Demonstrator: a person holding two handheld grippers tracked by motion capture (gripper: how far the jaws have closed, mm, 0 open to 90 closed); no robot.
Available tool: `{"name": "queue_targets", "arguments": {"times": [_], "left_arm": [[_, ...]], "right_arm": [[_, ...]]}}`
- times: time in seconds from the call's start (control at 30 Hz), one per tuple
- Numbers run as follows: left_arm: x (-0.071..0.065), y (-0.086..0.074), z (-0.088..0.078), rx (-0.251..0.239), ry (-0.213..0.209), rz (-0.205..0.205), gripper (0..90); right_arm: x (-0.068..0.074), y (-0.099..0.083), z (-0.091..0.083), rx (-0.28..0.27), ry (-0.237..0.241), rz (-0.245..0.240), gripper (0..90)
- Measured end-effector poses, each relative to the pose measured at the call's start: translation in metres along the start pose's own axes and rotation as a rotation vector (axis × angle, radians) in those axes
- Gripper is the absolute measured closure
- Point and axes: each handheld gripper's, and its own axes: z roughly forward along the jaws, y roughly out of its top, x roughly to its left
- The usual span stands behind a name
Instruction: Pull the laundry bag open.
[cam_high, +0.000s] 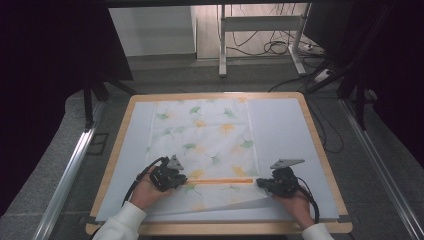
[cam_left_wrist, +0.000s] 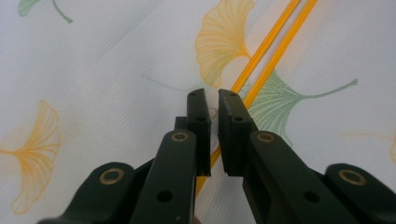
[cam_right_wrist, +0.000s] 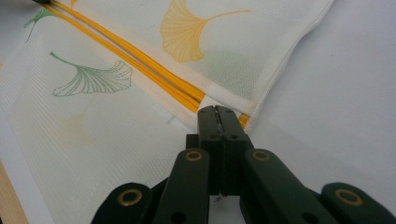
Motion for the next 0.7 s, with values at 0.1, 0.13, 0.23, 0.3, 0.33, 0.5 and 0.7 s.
{"name": "queue_targets", "arguments": {"times": [0.1, 0.13, 0.23, 0.3, 0.33, 0.5, 0.7], "left_arm": [[0.0, 0.0, -0.001, 0.003, 0.005, 0.001, 84.5], [0.0, -0.001, -0.001, 0.003, 0.006, 0.0, 84.5], [0.001, -0.003, -0.002, 0.003, 0.009, -0.004, 84.6], [0.002, -0.004, -0.003, 0.003, 0.011, -0.007, 84.6], [0.002, -0.005, -0.003, 0.004, 0.012, -0.008, 84.5], [0.003, -0.007, -0.005, 0.005, 0.016, -0.011, 84.6], [0.006, -0.011, -0.007, 0.009, 0.025, -0.023, 84.5]], "right_arm": [[0.0, 0.0, 0.0, -0.002, -0.006, -0.002, 89.8], [0.0, 0.0, 0.0, -0.002, -0.006, -0.002, 89.8], [0.0, 0.0, 0.0, 0.0, -0.002, -0.001, 89.7], [0.0, 0.0, 0.0, 0.0, 0.0, -0.001, 89.8], [0.0, 0.0, 0.0, 0.0, 0.0, 0.001, 89.8], [0.0, 0.0, 0.0, 0.001, -0.005, 0.0, 89.7], [0.0, 0.0, 0.0, 0.0, -0.002, 0.0, 89.7]]}}
